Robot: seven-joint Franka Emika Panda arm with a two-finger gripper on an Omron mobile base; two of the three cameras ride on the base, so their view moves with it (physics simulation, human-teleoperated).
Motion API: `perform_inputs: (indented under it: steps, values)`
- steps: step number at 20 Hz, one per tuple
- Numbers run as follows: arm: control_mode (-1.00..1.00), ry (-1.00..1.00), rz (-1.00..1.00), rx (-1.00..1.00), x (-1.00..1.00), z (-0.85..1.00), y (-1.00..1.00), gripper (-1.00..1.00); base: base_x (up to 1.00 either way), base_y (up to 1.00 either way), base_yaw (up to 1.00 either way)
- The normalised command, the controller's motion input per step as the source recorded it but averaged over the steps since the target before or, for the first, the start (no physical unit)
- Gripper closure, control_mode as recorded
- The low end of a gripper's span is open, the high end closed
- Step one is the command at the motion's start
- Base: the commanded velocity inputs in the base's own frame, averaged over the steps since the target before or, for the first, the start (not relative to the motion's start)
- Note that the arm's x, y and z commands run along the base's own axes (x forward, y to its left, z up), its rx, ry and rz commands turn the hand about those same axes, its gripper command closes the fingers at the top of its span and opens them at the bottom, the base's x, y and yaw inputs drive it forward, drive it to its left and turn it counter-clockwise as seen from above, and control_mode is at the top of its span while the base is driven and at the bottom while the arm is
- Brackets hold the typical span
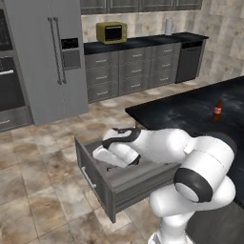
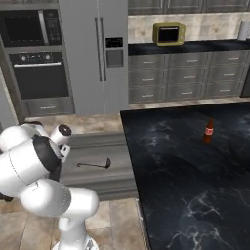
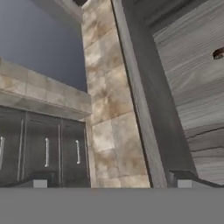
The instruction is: Pick the ladle from the drawer and place it on the counter.
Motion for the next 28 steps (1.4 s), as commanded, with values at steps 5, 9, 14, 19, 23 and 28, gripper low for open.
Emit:
perform_inputs:
  steps: [5, 9, 14, 19, 23, 28]
  values:
    - [-1.0, 0.08, -0.62, -0.57, 0.95, 0.38, -0.02, -1.0, 0.0, 0.0, 0.0]
    - [-1.0, 0.25, -0.66, -0.54, 0.66, 0.02, -0.38, -1.0, 0.0, 0.0, 0.0]
    - [-1.0, 0.45, -0.46, -0.32, 0.98, 0.15, -0.42, -1.0, 0.0, 0.0, 0.0]
    - [-1.0, 0.32, -0.29, -0.08, 0.84, 0.22, -0.14, -1.0, 0.0, 0.0, 0.0]
    - [-1.0, 0.38, -0.15, 0.0, 0.68, -0.08, -0.29, -1.0, 0.0, 0.0, 0.0]
    - [-1.0, 0.18, -0.01, 0.15, 0.13, -0.54, -0.5, -1.0, 0.0, 0.0, 0.0]
